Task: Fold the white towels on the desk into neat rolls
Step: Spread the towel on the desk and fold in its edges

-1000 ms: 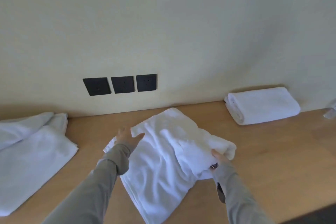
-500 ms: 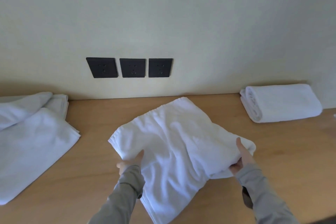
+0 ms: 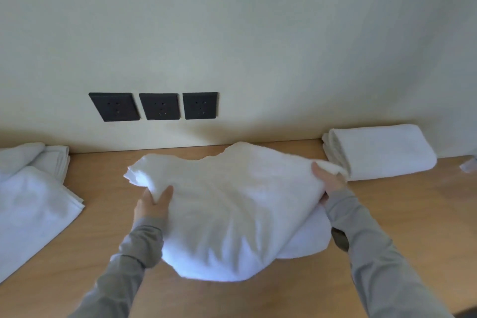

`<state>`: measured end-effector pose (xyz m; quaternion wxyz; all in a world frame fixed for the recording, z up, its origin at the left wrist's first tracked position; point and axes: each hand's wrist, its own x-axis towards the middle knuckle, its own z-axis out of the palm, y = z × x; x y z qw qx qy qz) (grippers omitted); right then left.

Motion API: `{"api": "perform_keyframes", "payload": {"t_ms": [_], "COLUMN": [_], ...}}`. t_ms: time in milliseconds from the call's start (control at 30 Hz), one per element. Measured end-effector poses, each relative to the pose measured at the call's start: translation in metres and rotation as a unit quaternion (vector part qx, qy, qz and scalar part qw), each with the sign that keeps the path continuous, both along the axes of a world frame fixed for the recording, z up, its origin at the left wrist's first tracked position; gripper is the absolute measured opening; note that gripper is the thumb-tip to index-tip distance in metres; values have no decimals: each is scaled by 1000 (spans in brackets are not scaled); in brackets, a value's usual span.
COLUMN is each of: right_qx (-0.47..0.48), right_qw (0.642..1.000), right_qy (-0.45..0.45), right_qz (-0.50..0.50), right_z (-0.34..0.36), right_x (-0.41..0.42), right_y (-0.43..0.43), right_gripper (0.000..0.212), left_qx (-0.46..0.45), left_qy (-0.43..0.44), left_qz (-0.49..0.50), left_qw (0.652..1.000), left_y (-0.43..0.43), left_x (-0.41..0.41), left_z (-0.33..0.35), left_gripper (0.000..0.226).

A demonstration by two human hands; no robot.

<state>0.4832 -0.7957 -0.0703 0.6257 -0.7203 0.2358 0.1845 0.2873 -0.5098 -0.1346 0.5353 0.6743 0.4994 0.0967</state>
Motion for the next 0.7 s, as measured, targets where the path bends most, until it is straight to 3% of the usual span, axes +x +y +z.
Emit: {"api": "perform_keyframes", "payload": {"t_ms": [133,233,333,400,500,567,700], "right_qx": [100,220,253,248,259,255,216], "right_qw": [974,949,956,961,922,907,920], "right_qy": [-205,-223,-109,25,248,296,289], "right_qz": [1,-32,-96,-121,-146,-154,-155], "right_z": [73,73,9,-40,-96,-115,-131], "right_x": [-4,-30,-72,-109,-162,-181,-179], "right_y": [-3,-15,-17,-12,-9,-15,-41], "right_gripper": [55,37,40,38,34,33,31], "left_qx": [1,47,68,65,35,33,35], "left_qy": [-68,-49,-8,46,126,166,199], "left_qz": [-6,-8,-28,-57,-83,-69,-32], "left_qw": [998,998,997,995,988,983,979], "left_y": [35,65,91,98,96,97,105], "left_x": [12,5,-8,-19,-36,-48,-74], "left_z": [41,54,54,44,12,-15,-53], "left_gripper": [34,45,50,48,51,66,74]}}
